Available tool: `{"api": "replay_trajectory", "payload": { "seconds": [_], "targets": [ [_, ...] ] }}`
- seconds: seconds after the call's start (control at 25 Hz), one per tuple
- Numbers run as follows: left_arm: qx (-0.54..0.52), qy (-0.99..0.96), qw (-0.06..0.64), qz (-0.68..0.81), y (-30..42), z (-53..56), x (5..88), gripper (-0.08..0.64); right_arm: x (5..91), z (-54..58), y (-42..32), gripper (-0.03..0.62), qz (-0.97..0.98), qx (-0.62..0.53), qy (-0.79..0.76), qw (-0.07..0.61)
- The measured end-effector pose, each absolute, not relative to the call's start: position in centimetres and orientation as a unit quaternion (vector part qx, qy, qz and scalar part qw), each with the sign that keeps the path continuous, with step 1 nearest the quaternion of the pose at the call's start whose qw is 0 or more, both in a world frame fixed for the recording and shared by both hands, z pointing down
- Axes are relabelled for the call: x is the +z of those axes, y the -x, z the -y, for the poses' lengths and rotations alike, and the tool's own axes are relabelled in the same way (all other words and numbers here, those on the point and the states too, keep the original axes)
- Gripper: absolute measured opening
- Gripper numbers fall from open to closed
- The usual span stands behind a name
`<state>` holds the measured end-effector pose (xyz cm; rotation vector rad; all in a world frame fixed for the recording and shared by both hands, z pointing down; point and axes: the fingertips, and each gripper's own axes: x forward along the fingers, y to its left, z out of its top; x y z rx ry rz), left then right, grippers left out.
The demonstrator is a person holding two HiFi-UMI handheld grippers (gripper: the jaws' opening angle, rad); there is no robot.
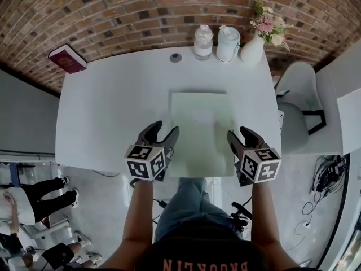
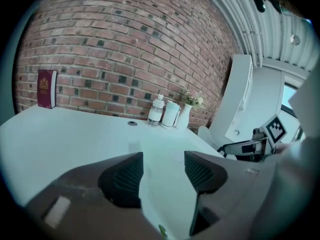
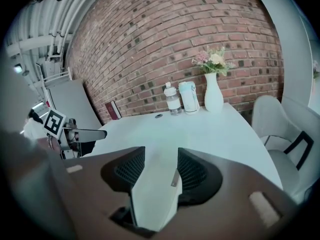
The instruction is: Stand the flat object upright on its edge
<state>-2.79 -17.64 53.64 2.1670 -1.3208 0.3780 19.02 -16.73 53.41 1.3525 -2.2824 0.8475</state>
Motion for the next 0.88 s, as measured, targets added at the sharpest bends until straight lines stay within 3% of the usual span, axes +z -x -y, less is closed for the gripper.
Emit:
{"api": "replay_trajectory", "payload": {
  "seconds": [0.88],
  "targets": [
    [0.149, -0.759, 0.481, 0.413, 1.9, 14.3, 62.2, 0.251, 61.3, 15.1, -19.2, 0.219, 0.771, 0.426, -0.426, 0.204]
  ]
}}
